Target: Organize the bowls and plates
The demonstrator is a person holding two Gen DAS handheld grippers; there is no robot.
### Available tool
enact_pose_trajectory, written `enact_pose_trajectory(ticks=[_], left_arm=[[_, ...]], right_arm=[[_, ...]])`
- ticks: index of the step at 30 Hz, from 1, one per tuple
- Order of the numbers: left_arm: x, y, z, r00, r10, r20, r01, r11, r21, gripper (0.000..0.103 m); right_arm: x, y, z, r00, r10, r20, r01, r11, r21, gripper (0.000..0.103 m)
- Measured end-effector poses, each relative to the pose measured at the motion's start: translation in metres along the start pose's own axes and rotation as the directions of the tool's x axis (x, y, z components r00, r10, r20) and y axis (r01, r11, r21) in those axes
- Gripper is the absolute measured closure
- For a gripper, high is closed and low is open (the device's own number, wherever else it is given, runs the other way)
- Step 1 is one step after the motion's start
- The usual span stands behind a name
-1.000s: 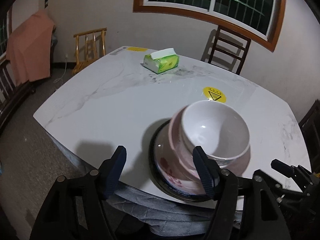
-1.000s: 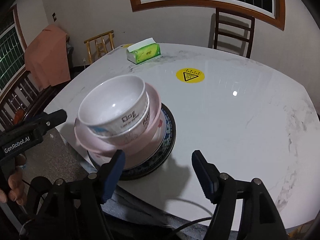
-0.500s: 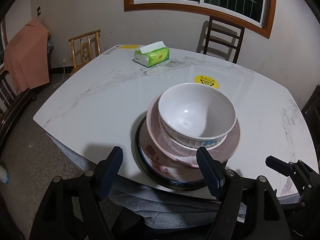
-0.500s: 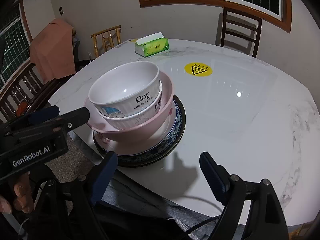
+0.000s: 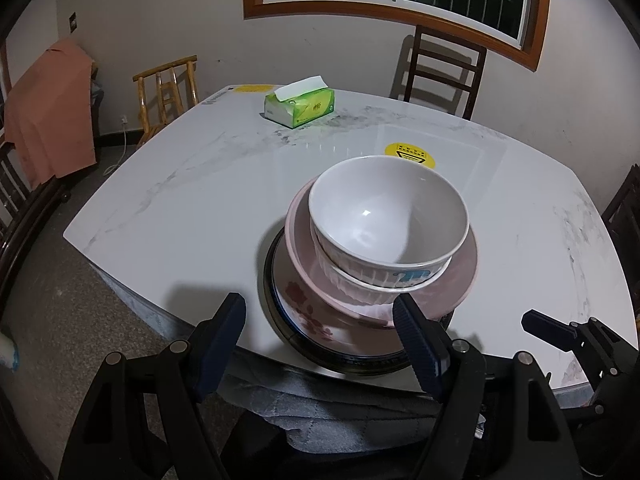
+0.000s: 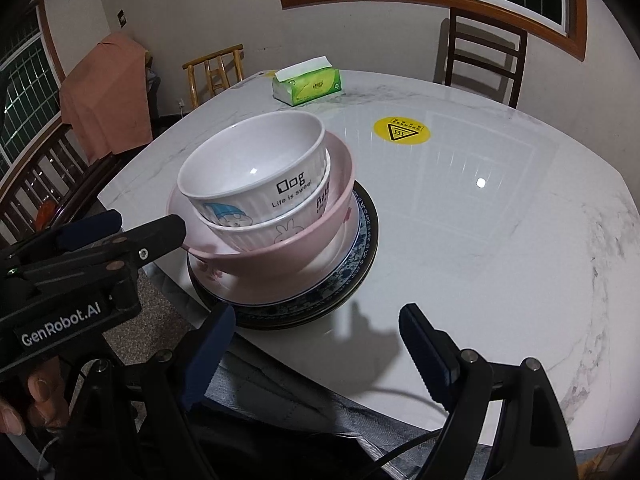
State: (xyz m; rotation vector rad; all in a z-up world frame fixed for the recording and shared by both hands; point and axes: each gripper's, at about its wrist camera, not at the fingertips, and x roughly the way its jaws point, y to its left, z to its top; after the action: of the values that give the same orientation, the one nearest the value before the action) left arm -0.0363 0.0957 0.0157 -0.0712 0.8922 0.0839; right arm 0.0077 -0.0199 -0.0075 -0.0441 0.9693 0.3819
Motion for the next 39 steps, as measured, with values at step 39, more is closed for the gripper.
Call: enact_pose_trajectory(ticks=[39], left_arm=[[0.0015, -0.0031, -0.0019, 1.0, -0.018, -0.005, 0.018, 1.0, 0.013, 0.03]], right_arm=[[0.0093, 0.003, -0.0018, 1.0, -0.001, -0.03, 0.002, 1.0, 0.005, 0.017]])
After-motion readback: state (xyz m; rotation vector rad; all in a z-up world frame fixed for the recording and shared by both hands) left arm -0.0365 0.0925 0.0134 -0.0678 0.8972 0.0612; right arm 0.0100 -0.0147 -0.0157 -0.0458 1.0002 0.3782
